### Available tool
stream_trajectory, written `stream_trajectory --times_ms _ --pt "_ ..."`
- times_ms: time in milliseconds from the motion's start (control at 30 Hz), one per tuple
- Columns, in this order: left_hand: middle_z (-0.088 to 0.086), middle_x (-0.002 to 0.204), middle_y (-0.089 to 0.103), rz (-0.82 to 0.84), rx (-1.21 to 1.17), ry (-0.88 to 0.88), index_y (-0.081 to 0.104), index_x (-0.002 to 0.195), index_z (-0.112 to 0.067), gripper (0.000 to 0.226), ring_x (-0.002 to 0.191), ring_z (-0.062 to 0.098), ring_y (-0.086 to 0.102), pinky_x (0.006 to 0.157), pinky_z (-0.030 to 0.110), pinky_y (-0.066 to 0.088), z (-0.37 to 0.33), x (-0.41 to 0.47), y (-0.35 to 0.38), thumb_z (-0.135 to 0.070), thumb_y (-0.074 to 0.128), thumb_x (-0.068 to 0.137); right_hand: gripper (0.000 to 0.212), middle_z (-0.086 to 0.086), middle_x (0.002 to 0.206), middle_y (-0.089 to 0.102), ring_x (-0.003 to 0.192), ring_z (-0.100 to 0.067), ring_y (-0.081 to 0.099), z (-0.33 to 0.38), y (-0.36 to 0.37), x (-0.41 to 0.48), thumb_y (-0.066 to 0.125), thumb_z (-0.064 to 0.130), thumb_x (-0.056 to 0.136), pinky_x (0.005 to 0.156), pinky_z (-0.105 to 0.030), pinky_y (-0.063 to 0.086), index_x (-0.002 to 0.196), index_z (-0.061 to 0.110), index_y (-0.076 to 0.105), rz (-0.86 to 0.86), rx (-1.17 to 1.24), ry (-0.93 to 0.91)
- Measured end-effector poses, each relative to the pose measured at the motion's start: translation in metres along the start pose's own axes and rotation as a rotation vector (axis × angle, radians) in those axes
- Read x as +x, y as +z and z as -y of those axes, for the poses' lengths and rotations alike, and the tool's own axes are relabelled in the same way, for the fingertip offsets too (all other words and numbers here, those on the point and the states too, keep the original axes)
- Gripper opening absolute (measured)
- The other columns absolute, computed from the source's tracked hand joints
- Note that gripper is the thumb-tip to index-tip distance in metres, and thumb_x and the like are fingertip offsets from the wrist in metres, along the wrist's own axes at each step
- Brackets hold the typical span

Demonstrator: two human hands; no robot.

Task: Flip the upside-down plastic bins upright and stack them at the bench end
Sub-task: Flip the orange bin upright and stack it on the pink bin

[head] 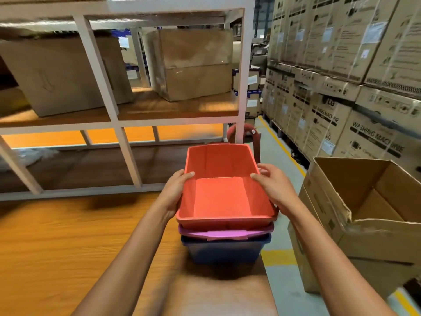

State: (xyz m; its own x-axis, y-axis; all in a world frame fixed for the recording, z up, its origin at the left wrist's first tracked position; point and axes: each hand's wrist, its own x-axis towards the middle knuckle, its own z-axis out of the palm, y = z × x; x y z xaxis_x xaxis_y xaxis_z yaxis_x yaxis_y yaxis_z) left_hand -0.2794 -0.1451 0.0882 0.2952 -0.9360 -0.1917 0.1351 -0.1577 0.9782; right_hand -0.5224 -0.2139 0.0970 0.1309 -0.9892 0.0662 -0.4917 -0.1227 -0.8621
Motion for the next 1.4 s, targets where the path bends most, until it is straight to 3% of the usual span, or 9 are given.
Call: stream_trajectory --times_ms 100,333,467,600,800,1000,1100,1300,1400 --pt "0.013 0.112 0.069 0.024 0.139 0.035 0.054 0.122 -0.017 0.023 0.09 0.022 0.068 0.076 0.035 0.056 0.001 0.002 0.004 -0.02 0.056 0.099 0.055 -0.008 0.146 0.052 0.135 -0.024 0.047 -0.001 0.007 -0.006 0.064 0.032 0.091 0.11 -0.037 0.036 0.141 0.015 0.051 0.067 -0.178 -0.06" --pt "0.006 0.117 0.066 0.019 0.258 0.054 0.049 0.131 -0.019 0.033 0.101 0.024 0.068 0.089 0.043 0.056 0.0 -0.001 0.004 -0.029 0.055 0.1 0.062 -0.008 0.154 0.041 0.142 -0.023 0.037 -0.007 0.013 -0.008 0.063 0.037 0.091 0.114 -0.037 0.03 0.146 0.017 0.043 0.092 -0.362 -0.123" --pt "-0.01 0.121 0.054 -0.046 0.32 0.184 0.04 0.143 -0.028 0.042 0.099 0.004 0.059 0.081 0.027 0.05 -0.004 -0.006 0.008 -0.038 0.048 0.103 0.062 -0.007 0.16 0.03 0.147 -0.024 0.029 0.0 0.014 -0.011 0.061 0.042 0.092 0.115 -0.043 0.029 0.147 0.023 0.041 0.062 -0.386 -0.177" --pt "0.0 0.16 0.033 -0.127 0.483 0.297 0.025 0.156 -0.028 0.068 0.142 0.018 0.037 0.115 0.047 0.036 -0.005 -0.006 0.0 -0.057 0.045 0.098 0.062 -0.003 0.164 0.023 0.148 -0.023 0.028 0.015 0.015 -0.021 0.058 0.047 0.092 0.114 -0.047 0.03 0.148 0.028 0.039 0.019 -0.363 -0.271" --pt "-0.002 0.163 0.027 -0.205 0.616 0.578 0.023 0.157 -0.024 0.063 0.146 0.004 0.023 0.118 0.032 0.024 -0.01 -0.034 -0.008 -0.046 0.045 0.101 0.062 -0.003 0.163 0.024 0.15 -0.018 0.024 0.037 0.029 -0.047 0.06 0.046 0.092 0.116 -0.039 0.029 0.148 0.027 0.041 -0.058 -0.222 -0.441" --pt "0.001 0.163 0.027 -0.318 0.709 0.669 0.026 0.156 -0.019 0.061 0.152 0.011 0.018 0.119 0.025 0.021 0.011 -0.089 -0.042 -0.035 0.05 0.102 0.058 -0.004 0.157 0.037 0.145 -0.014 0.034 0.056 0.071 -0.098 0.064 0.038 0.091 0.111 -0.014 0.024 0.143 0.018 0.05 -0.126 -0.059 -0.527" --pt "0.008 0.16 0.034 -0.409 0.698 0.671 0.034 0.153 -0.013 0.061 0.15 0.017 0.026 0.121 0.028 0.025 0.037 -0.124 -0.076 -0.033 0.053 0.099 0.053 -0.006 0.15 0.047 0.139 -0.016 0.044 0.062 0.105 -0.13 0.062 0.038 0.088 0.111 -0.035 0.041 0.136 0.013 0.057 -0.138 0.079 -0.536" --pt "0.013 0.148 0.049 -0.537 0.773 0.668 0.049 0.142 -0.003 0.055 0.144 0.022 0.038 0.116 0.019 0.027 0.082 -0.2 -0.173 -0.031 0.053 0.096 0.049 -0.01 0.142 0.054 0.133 -0.02 0.051 0.075 0.19 -0.212 0.063 0.031 0.088 0.102 -0.047 0.048 0.131 0.008 0.059 -0.034 0.194 -0.586" --pt "0.015 0.146 0.051 -0.599 0.785 0.605 0.05 0.14 -0.002 0.053 0.143 0.026 0.039 0.115 0.025 0.031 0.099 -0.237 -0.232 -0.03 0.054 0.096 0.046 -0.009 0.144 0.053 0.133 -0.02 0.051 0.088 0.238 -0.248 0.064 0.031 0.089 0.098 -0.049 0.051 0.13 0.01 0.061 0.061 0.18 -0.57"
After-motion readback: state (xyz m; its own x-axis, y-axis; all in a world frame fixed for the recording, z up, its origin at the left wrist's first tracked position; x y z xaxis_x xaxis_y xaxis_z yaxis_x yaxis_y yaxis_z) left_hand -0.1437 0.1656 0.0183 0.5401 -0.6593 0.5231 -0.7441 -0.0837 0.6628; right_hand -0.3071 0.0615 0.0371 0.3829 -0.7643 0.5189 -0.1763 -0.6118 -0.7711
